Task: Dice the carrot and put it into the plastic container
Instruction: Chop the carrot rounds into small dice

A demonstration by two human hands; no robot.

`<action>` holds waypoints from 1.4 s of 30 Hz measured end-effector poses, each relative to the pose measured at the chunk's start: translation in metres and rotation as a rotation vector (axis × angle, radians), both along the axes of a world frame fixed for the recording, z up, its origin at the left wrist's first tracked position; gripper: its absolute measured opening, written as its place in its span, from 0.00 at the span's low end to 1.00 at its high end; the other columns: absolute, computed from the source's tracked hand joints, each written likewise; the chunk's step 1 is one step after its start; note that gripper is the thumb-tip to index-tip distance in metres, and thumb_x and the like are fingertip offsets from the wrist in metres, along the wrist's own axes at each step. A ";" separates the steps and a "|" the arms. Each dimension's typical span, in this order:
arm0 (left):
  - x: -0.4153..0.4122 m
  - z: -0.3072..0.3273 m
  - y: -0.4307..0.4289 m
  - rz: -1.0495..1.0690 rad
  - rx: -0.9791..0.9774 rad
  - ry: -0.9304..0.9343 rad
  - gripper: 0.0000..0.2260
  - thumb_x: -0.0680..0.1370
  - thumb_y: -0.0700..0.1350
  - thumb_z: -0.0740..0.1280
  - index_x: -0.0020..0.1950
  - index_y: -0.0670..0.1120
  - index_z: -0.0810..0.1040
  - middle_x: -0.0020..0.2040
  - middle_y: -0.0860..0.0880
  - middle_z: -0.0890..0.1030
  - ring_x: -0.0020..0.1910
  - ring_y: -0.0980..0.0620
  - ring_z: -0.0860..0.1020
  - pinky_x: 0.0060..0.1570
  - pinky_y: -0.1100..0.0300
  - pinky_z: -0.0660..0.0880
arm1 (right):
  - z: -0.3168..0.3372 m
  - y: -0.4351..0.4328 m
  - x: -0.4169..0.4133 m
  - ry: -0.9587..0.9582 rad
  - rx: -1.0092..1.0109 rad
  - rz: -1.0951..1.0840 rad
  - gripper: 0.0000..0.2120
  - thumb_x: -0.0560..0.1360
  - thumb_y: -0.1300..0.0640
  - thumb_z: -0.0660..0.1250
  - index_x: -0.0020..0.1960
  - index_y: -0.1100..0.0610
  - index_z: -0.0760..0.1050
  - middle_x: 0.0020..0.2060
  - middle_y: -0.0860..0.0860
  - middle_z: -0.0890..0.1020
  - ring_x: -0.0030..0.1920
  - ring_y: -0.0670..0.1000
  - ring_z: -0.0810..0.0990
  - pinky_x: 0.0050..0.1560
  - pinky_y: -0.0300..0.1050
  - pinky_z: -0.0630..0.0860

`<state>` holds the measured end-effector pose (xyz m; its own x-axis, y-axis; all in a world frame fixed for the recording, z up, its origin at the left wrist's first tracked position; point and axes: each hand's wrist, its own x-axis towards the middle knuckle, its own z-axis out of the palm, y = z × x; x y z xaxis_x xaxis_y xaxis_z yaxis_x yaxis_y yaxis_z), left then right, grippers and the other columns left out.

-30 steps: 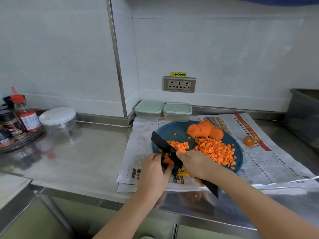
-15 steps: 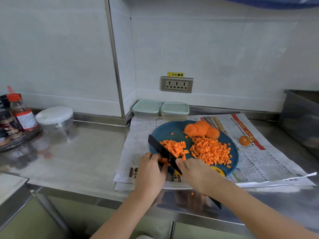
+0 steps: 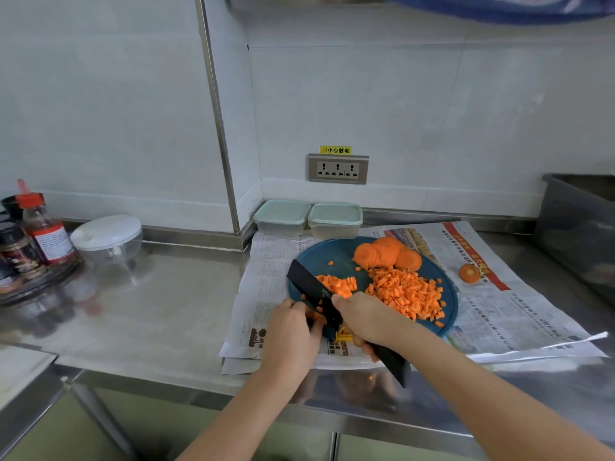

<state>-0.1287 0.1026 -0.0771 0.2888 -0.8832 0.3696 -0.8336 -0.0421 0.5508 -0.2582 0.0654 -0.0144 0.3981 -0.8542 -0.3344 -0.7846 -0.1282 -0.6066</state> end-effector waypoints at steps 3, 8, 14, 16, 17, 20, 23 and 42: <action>0.002 0.007 0.001 0.006 0.040 0.010 0.12 0.76 0.51 0.68 0.57 0.46 0.76 0.52 0.50 0.74 0.51 0.53 0.75 0.44 0.68 0.67 | 0.007 -0.006 -0.022 -0.191 0.191 -0.113 0.25 0.81 0.42 0.50 0.34 0.58 0.66 0.22 0.52 0.69 0.19 0.51 0.66 0.23 0.38 0.67; 0.007 0.016 -0.009 -0.108 0.290 -0.163 0.49 0.69 0.65 0.68 0.78 0.45 0.44 0.78 0.44 0.48 0.77 0.44 0.47 0.73 0.52 0.52 | 0.029 -0.020 -0.047 -0.317 0.076 -0.211 0.25 0.82 0.43 0.51 0.33 0.58 0.66 0.20 0.52 0.70 0.19 0.51 0.67 0.22 0.39 0.67; 0.022 0.022 -0.053 -0.313 0.509 -0.200 0.58 0.64 0.70 0.69 0.75 0.54 0.30 0.77 0.47 0.32 0.75 0.45 0.34 0.74 0.44 0.45 | 0.037 -0.033 -0.071 -0.311 0.000 -0.242 0.27 0.82 0.43 0.50 0.31 0.58 0.66 0.21 0.51 0.72 0.20 0.51 0.68 0.24 0.38 0.69; 0.017 0.022 -0.064 -0.343 0.522 -0.223 0.57 0.64 0.70 0.69 0.75 0.55 0.30 0.77 0.47 0.34 0.76 0.44 0.36 0.74 0.44 0.43 | 0.039 -0.037 -0.079 -0.319 -0.015 -0.252 0.27 0.82 0.43 0.50 0.31 0.57 0.66 0.20 0.50 0.72 0.19 0.50 0.68 0.23 0.38 0.69; 0.012 0.021 -0.068 -0.357 0.512 -0.226 0.57 0.64 0.70 0.69 0.75 0.56 0.31 0.78 0.47 0.35 0.76 0.45 0.37 0.74 0.44 0.42 | 0.040 -0.038 -0.081 -0.329 -0.012 -0.265 0.27 0.82 0.42 0.50 0.31 0.57 0.66 0.20 0.50 0.72 0.19 0.50 0.68 0.23 0.38 0.69; -0.006 0.018 -0.080 -0.382 0.460 -0.244 0.54 0.66 0.69 0.69 0.77 0.55 0.35 0.78 0.48 0.40 0.77 0.46 0.40 0.74 0.43 0.40 | 0.040 -0.046 -0.091 -0.349 -0.039 -0.280 0.29 0.82 0.42 0.50 0.29 0.57 0.67 0.20 0.50 0.72 0.18 0.47 0.69 0.25 0.40 0.68; -0.018 0.016 -0.090 -0.387 0.364 -0.208 0.51 0.67 0.69 0.69 0.78 0.54 0.43 0.78 0.49 0.49 0.77 0.46 0.47 0.75 0.45 0.45 | 0.036 -0.052 -0.099 -0.363 -0.066 -0.296 0.29 0.82 0.42 0.51 0.29 0.57 0.68 0.20 0.50 0.72 0.18 0.46 0.69 0.26 0.39 0.68; -0.076 0.038 -0.081 -0.708 0.017 -0.129 0.23 0.82 0.55 0.48 0.75 0.58 0.42 0.74 0.66 0.40 0.72 0.71 0.39 0.68 0.76 0.39 | 0.035 -0.065 -0.110 -0.476 0.262 -0.448 0.25 0.79 0.37 0.54 0.36 0.57 0.69 0.25 0.51 0.71 0.22 0.49 0.68 0.24 0.38 0.67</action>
